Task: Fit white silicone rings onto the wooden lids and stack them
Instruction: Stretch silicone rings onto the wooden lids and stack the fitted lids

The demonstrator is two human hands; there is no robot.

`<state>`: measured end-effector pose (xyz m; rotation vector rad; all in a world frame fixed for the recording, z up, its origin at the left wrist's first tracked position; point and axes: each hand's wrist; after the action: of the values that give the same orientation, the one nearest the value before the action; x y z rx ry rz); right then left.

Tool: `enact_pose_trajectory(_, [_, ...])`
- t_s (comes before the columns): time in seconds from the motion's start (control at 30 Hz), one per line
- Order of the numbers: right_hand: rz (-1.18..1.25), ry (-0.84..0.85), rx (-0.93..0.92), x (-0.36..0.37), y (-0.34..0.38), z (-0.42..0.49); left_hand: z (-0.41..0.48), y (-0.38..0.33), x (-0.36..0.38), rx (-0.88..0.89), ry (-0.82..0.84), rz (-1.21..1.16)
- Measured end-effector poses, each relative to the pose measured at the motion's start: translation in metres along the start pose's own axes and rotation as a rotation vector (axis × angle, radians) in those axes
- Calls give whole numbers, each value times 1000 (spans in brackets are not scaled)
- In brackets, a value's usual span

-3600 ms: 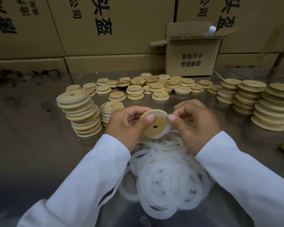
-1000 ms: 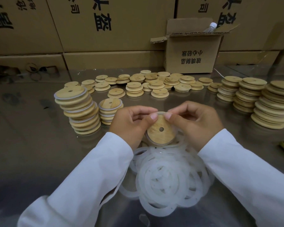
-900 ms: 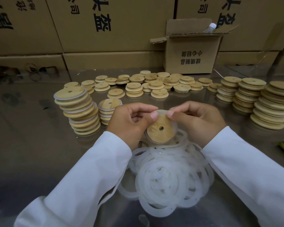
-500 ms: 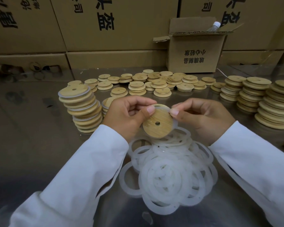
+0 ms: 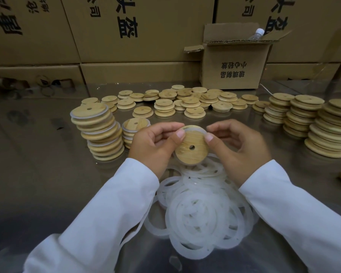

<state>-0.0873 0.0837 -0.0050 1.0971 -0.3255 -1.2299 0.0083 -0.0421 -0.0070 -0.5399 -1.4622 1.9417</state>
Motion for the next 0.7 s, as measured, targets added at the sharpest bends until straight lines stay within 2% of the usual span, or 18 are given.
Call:
enact_pose_trajectory(0.27, [-54,-74,-65,3,-4,-2,-2,1,3,-24,0,-29])
enact_pose_trajectory(0.53, [-193,-27,-251,2,-4,-2,0,3,2,35,0,2])
enact_pose_trajectory(0.7, [-151,-19,-255,3,-3,-3,-1,3,3,79,-20,51])
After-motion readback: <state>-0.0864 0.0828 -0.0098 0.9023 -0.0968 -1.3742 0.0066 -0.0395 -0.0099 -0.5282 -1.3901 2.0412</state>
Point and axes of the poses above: each hand's wrist, its own z-axis towards the middle knuckle, its own x-axis out of the palm, y = z × x, and after that the axes turned 3 degrees about -y, right-handed
